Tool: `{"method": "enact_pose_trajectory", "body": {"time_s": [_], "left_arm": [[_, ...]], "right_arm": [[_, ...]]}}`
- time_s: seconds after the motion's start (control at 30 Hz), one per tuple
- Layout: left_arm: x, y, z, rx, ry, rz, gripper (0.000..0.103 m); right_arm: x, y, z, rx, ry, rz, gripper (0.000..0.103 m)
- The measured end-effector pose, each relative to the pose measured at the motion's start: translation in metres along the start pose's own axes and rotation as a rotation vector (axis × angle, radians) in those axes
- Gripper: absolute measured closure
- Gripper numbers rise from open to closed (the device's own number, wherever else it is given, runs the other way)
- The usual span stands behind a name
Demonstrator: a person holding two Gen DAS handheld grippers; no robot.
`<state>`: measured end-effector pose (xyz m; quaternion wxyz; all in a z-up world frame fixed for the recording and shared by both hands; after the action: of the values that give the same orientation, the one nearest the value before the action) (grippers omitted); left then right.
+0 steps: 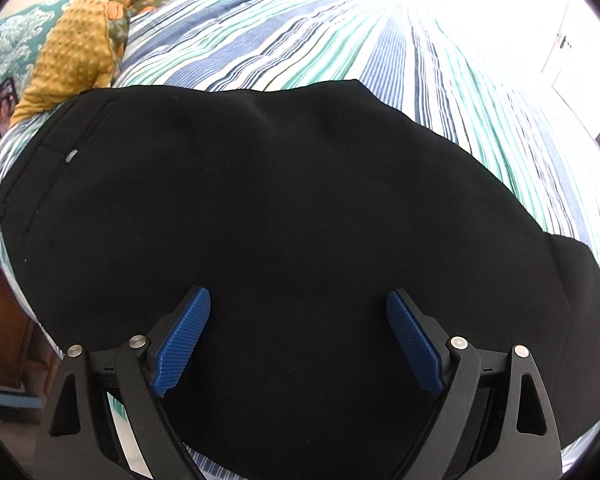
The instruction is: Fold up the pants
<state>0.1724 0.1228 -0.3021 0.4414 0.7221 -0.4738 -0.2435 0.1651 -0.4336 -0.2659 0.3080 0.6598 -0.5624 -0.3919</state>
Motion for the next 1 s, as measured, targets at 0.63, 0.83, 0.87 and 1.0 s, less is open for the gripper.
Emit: {"method": "enact_pose_trajectory", "body": {"time_s": [0.63,0.83,0.87,1.0], "left_arm": [[0.0033,-0.0065,0.0014,-0.008,-0.047,-0.03,0.006],[0.0012,-0.0076,0.0014,-0.008,-0.049,-0.03,0.005],[0.001,-0.0075,0.0016,-0.008,-0.05,-0.03,0.005],[0.0,-0.0079,0.0009,-0.009,-0.051,-0.031,0.005]], "right_arm": [[-0.0035,-0.0033,0.0005,-0.006,0.042,0.048,0.0],[-0.0028,-0.0032,0.0003,-0.005,0.043,0.051,0.0],[-0.0028,-0.0032,0.0004,-0.005,0.043,0.051,0.0],[-0.0037,-0.0049,0.0001,-0.005,0.045,0.053,0.0]]}}
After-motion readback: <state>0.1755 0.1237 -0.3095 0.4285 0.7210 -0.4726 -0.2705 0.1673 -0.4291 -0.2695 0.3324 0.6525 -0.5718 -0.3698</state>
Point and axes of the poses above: each gripper's, at about its wrist camera, not at the fingertips, and y roughly against the way its jaws point, x to its right, z to its underside, the point moved 7 cm from there along -y, roughly the way its jaws point, and after that the axes turned 3 degrees about y, right-handed, at the moved point
